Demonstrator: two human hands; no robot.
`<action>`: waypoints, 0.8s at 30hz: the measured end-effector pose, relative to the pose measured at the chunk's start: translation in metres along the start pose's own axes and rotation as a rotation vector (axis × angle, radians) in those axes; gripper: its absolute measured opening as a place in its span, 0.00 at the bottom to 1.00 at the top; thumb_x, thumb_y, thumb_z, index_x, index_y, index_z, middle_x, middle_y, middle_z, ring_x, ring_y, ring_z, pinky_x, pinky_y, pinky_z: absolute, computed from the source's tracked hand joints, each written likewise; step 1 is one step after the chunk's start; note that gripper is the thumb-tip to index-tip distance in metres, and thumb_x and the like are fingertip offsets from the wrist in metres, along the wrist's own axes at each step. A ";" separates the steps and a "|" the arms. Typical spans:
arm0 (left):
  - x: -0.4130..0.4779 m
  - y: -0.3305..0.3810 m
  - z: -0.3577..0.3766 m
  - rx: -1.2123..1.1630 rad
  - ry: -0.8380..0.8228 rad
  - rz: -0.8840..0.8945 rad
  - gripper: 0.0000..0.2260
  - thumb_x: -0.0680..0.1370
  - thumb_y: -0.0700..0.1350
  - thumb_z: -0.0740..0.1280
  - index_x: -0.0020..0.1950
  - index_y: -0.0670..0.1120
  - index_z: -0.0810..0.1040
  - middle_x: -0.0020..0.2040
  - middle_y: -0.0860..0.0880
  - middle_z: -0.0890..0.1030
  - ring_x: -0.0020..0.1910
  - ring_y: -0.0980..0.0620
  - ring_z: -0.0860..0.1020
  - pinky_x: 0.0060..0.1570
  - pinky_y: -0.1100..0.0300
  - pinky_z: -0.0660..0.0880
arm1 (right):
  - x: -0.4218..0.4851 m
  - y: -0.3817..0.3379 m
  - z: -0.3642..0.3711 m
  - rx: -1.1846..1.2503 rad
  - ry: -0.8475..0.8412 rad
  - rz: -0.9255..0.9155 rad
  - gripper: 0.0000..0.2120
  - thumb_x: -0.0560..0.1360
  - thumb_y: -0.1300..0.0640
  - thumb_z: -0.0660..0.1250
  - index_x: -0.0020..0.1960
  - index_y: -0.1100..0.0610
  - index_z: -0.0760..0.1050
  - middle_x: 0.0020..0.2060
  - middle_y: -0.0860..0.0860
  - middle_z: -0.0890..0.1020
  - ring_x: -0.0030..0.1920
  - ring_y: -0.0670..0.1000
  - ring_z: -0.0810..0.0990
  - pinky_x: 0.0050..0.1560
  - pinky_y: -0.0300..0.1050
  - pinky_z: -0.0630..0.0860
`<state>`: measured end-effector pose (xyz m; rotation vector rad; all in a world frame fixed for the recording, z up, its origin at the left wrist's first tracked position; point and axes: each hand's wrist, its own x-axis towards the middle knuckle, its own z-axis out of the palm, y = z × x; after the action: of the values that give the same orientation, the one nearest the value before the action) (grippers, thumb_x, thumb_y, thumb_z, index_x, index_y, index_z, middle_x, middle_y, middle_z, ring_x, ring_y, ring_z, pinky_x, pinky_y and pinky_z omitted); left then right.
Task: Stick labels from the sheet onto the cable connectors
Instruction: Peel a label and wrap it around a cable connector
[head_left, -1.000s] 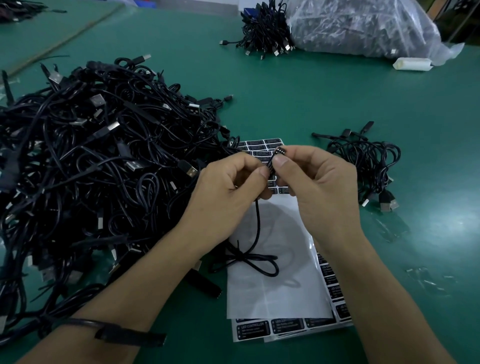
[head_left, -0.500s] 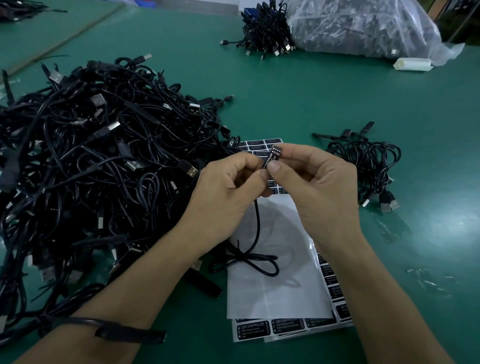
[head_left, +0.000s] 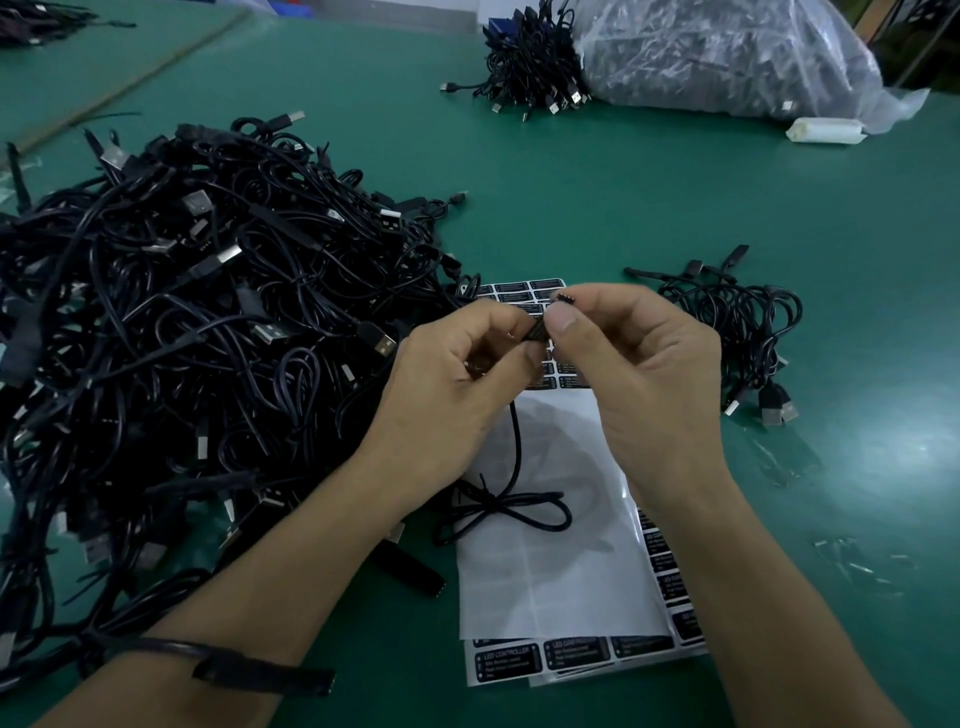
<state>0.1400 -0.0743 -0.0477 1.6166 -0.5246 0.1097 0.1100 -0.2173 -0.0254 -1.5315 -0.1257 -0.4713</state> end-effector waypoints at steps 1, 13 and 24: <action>0.000 0.000 0.000 0.001 -0.002 -0.001 0.03 0.78 0.47 0.69 0.49 0.50 0.82 0.41 0.42 0.82 0.41 0.36 0.78 0.42 0.40 0.77 | 0.000 0.000 0.000 -0.001 0.003 -0.007 0.07 0.75 0.65 0.72 0.46 0.53 0.82 0.37 0.46 0.86 0.38 0.43 0.83 0.43 0.35 0.79; 0.001 0.006 0.000 -0.087 0.017 -0.010 0.08 0.83 0.41 0.65 0.47 0.48 0.82 0.36 0.59 0.82 0.37 0.63 0.78 0.40 0.71 0.73 | 0.001 -0.003 -0.002 0.022 0.026 -0.017 0.07 0.74 0.66 0.73 0.47 0.54 0.82 0.36 0.47 0.86 0.37 0.46 0.83 0.44 0.38 0.80; 0.002 0.005 -0.003 -0.177 0.065 -0.053 0.05 0.73 0.42 0.75 0.46 0.50 0.82 0.39 0.52 0.84 0.39 0.55 0.80 0.42 0.64 0.78 | 0.001 -0.005 -0.002 0.075 0.062 0.122 0.12 0.71 0.66 0.76 0.51 0.54 0.83 0.39 0.50 0.87 0.41 0.46 0.85 0.45 0.37 0.80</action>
<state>0.1405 -0.0726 -0.0422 1.4476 -0.4291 0.0740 0.1087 -0.2196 -0.0204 -1.4400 -0.0020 -0.4125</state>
